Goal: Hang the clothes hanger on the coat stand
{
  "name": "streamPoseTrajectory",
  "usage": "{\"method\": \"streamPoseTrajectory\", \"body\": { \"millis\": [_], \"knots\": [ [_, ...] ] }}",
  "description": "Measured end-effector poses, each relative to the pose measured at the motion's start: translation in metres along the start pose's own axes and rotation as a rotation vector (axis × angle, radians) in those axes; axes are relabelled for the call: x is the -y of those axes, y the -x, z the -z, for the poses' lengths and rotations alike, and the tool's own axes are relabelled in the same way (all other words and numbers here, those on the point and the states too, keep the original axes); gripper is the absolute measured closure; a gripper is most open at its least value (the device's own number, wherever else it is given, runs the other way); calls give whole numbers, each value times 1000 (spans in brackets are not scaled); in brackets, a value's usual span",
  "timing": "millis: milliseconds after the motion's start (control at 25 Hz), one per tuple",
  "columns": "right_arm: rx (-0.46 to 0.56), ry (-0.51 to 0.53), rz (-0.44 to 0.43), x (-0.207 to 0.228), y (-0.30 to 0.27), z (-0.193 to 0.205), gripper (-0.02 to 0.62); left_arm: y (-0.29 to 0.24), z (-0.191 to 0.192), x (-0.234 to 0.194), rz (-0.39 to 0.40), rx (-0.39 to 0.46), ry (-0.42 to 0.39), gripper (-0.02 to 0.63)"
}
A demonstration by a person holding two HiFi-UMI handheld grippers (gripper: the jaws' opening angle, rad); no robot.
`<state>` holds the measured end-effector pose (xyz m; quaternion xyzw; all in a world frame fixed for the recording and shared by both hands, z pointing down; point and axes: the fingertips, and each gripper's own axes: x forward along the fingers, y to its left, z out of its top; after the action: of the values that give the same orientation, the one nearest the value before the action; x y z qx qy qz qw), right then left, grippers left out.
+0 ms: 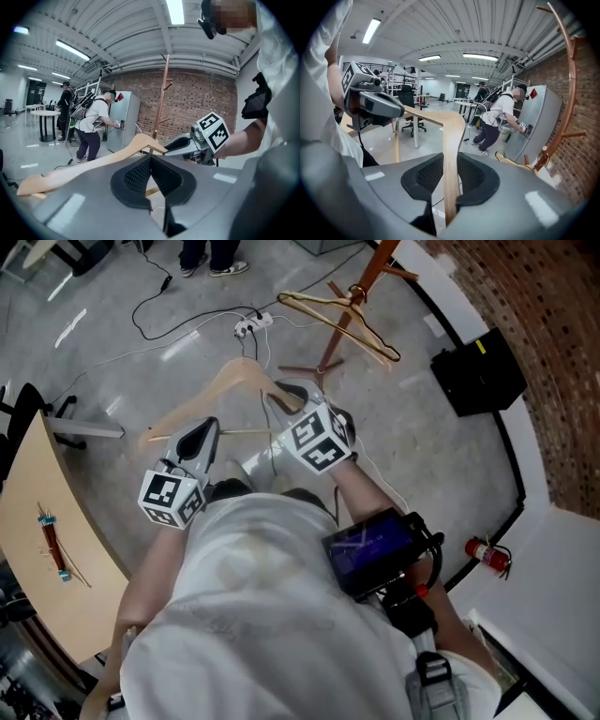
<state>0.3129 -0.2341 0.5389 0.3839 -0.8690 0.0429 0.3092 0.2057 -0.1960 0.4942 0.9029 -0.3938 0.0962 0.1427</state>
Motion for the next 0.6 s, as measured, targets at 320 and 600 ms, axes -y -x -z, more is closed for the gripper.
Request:
{"method": "streamPoseTrajectory", "body": {
  "millis": [320,600],
  "knots": [
    [-43,-100,159,51,12,26,491,-57,-10,-1,137,-42,-20,604],
    [-102,-83,366,114,22,40,491,-122,-31,-11,258,-51,-45,604]
  ]
}}
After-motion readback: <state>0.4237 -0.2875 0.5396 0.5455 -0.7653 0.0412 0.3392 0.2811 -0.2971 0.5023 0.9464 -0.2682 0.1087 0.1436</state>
